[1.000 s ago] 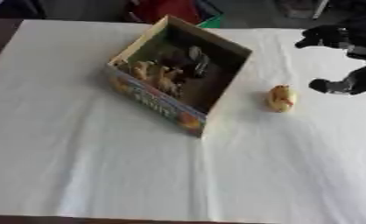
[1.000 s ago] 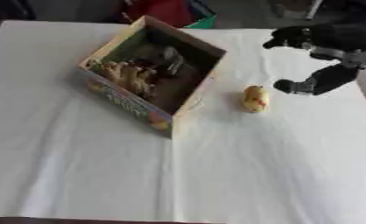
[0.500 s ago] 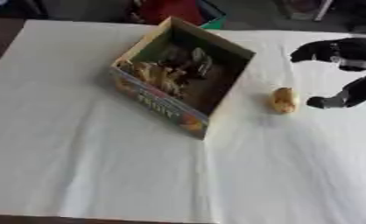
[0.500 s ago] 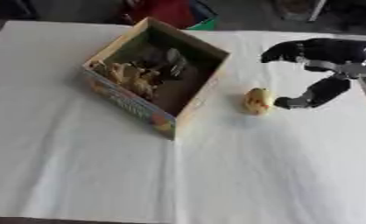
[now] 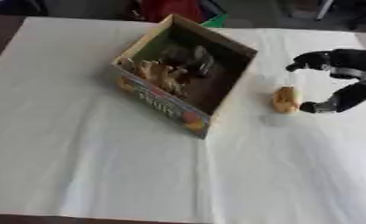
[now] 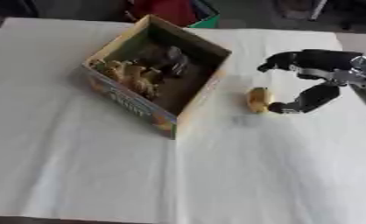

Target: Pick up objects on the table and place them in the box.

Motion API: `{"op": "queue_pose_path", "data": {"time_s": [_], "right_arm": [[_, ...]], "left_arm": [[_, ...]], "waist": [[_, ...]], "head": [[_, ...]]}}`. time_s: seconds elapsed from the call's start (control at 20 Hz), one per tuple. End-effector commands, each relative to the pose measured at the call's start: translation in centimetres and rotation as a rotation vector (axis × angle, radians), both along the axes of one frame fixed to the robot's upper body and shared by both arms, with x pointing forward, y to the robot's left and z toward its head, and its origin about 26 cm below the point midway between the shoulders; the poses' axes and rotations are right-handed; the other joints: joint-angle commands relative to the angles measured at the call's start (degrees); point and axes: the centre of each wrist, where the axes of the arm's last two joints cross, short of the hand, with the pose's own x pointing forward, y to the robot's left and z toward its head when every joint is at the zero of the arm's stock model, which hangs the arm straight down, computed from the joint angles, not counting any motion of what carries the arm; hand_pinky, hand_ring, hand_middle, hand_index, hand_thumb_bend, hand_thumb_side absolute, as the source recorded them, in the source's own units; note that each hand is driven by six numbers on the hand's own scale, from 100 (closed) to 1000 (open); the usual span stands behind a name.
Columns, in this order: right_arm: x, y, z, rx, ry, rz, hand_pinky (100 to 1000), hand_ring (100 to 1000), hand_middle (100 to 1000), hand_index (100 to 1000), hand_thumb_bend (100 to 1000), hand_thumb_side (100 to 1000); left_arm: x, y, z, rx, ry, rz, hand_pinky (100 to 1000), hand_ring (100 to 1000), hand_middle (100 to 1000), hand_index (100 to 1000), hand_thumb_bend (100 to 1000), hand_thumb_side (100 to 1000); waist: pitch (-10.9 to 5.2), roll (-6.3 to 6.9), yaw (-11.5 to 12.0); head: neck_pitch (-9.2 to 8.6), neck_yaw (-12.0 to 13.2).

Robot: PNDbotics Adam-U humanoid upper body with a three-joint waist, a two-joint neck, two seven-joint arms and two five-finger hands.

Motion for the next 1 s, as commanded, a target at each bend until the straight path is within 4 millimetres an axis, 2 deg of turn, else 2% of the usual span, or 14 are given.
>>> {"op": "queue_pose_path", "data": {"time_s": [0.05, 0.35, 0.8, 1.0], "right_arm": [[0.1, -0.6, 0.8, -0.01, -0.027, -0.042, 856, 1000, 841, 1000, 409, 767], [0.3, -0.5, -0.2, -0.005, -0.033, -0.063, 840, 1000, 765, 971, 403, 775], [0.4, -0.8, -0.7, -0.04, -0.055, -0.094, 830, 1000, 728, 921, 399, 746], [0.5, -0.9, -0.8, -0.057, -0.059, -0.102, 816, 1000, 689, 870, 349, 722]], "left_arm": [[-0.1, -0.2, 0.8, 0.012, -0.031, -0.009, 661, 678, 659, 778, 100, 812], [-0.1, -0.4, 0.9, 0.011, -0.03, -0.015, 665, 677, 657, 773, 100, 813], [0.0, -0.7, 0.9, 0.009, -0.029, -0.02, 669, 673, 653, 767, 100, 812], [0.0, -0.8, 0.9, 0.007, -0.031, -0.022, 669, 676, 651, 766, 100, 811]], "waist": [[-0.74, 0.12, 0.1], [-0.03, 0.18, 0.0], [0.46, 0.19, -0.2], [0.46, 0.19, -0.2]], "head": [[-0.74, -0.1], [-1.09, 0.0], [-1.39, 0.3], [-1.33, 0.4]]}}
